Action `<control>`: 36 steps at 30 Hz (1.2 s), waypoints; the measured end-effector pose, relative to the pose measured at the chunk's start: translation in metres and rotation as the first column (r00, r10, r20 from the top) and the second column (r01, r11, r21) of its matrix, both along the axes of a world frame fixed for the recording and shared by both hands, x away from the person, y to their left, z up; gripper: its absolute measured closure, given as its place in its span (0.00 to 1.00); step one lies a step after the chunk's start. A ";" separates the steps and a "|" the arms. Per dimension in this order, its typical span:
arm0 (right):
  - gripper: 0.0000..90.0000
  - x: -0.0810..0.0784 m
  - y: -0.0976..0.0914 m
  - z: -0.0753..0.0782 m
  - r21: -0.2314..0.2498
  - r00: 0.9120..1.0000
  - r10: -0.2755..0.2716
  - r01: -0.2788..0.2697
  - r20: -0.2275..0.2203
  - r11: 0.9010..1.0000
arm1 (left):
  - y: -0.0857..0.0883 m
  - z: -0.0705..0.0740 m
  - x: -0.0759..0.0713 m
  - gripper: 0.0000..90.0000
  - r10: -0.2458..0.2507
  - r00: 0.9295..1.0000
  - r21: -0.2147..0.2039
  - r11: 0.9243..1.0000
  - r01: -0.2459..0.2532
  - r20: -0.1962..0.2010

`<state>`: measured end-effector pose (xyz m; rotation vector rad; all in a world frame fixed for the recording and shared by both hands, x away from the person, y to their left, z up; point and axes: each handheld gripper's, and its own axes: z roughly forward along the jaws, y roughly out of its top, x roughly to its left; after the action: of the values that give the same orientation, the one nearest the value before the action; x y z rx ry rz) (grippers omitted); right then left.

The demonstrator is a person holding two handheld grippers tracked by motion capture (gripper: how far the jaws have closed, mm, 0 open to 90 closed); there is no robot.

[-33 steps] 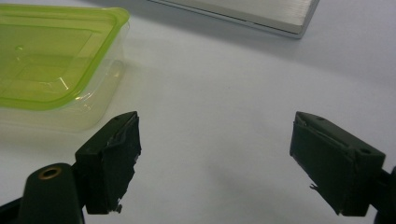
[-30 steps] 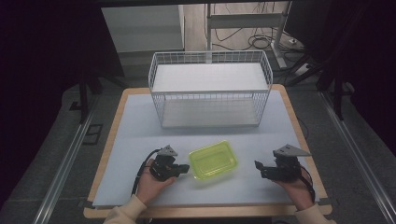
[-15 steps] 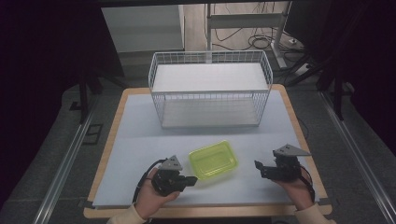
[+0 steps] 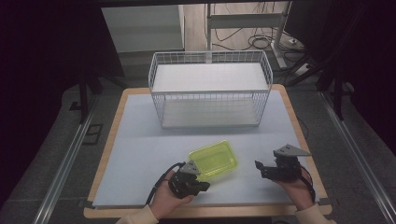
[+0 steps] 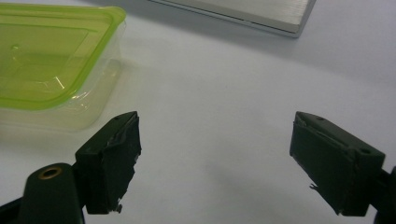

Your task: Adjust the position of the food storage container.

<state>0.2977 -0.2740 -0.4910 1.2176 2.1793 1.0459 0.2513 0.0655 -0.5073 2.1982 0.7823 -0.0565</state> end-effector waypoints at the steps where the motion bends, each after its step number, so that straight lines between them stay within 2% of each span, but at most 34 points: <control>1: 0.19 0.000 0.000 0.000 0.000 1.000 0.000 0.000 0.000 1.000 | 0.000 0.000 0.000 1.00 0.000 1.000 0.000 1.000 0.000 0.000; 13: 0.19 0.000 0.001 0.000 -0.008 1.000 -0.001 0.002 0.007 1.000 | 0.013 -0.004 0.012 1.00 0.053 0.999 0.003 0.999 -0.053 -0.006; 28: 0.19 0.000 0.001 -0.001 -0.015 1.000 0.001 -0.001 0.007 1.000 | 0.027 -0.009 0.028 1.00 0.113 0.993 0.002 0.994 -0.113 -0.029; 35: 0.19 0.000 0.002 -0.001 -0.017 1.000 0.004 -0.004 0.006 1.000 | 0.023 -0.007 0.019 1.00 0.077 0.997 -0.014 0.997 -0.078 -0.021; 36: 0.19 0.000 0.002 -0.001 -0.015 1.000 0.002 -0.002 0.006 1.000 | 0.026 -0.003 0.017 1.00 0.074 0.997 -0.035 0.997 -0.075 -0.021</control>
<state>0.2975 -0.2724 -0.4916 1.2038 2.1805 1.0310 0.2681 0.0910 -0.5107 2.1357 0.8672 -0.0541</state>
